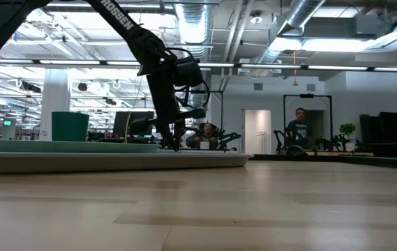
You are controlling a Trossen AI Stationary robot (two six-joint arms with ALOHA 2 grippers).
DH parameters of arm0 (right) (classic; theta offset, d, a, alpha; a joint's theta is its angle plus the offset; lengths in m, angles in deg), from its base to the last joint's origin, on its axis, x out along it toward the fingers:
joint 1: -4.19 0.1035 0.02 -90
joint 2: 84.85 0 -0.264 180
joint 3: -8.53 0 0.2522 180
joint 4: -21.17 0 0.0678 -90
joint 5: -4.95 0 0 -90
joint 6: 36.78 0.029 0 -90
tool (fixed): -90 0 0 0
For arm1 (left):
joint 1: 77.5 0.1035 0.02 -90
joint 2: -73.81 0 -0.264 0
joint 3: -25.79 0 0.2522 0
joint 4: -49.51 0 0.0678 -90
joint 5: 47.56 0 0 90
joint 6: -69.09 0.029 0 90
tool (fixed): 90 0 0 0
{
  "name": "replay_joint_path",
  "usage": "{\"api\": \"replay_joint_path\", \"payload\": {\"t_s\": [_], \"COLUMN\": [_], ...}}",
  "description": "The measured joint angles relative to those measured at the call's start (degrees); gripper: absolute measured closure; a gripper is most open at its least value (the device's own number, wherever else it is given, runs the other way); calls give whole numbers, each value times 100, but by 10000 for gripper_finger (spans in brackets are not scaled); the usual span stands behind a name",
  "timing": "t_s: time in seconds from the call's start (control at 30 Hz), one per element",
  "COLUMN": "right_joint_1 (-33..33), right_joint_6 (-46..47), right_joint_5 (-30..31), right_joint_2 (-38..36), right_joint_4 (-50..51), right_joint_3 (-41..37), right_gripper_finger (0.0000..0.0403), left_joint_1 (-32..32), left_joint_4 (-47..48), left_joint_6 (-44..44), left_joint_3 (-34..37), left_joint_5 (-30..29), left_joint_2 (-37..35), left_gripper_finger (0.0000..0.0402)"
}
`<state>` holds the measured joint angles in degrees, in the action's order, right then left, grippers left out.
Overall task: Pick and place plate/cup/fork/spoon on tray
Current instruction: Adjust the spoon on the gray tray to the right of the fork, then return to Home Position
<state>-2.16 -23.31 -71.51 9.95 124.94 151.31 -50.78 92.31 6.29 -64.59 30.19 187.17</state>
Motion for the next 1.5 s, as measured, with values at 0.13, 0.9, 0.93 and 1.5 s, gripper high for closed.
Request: {"api": "replay_joint_path", "payload": {"t_s": [0.13, 0.9, 0.93, 1.5], "right_joint_1": [0, -15, -15, -231], "right_joint_6": [2, -597, -760, -4092], "right_joint_5": [0, 0, 2, 1860], "right_joint_2": [0, 0, 0, -505], "right_joint_4": [0, -121, -212, -696], "right_joint_3": [0, 0, 0, 550], "right_gripper_finger": [276, 276, 276, 276], "left_joint_1": [27, 29, 5, -1420], "left_joint_4": [-39, -193, -221, -419], "left_joint_6": [85, 917, 1013, 3773], "left_joint_3": [0, -33, -33, -46], "left_joint_5": [2, 399, 381, -1013], "left_joint_2": [0, -1626, -1842, -5261], "left_gripper_finger": [381, 301, 301, 301]}}
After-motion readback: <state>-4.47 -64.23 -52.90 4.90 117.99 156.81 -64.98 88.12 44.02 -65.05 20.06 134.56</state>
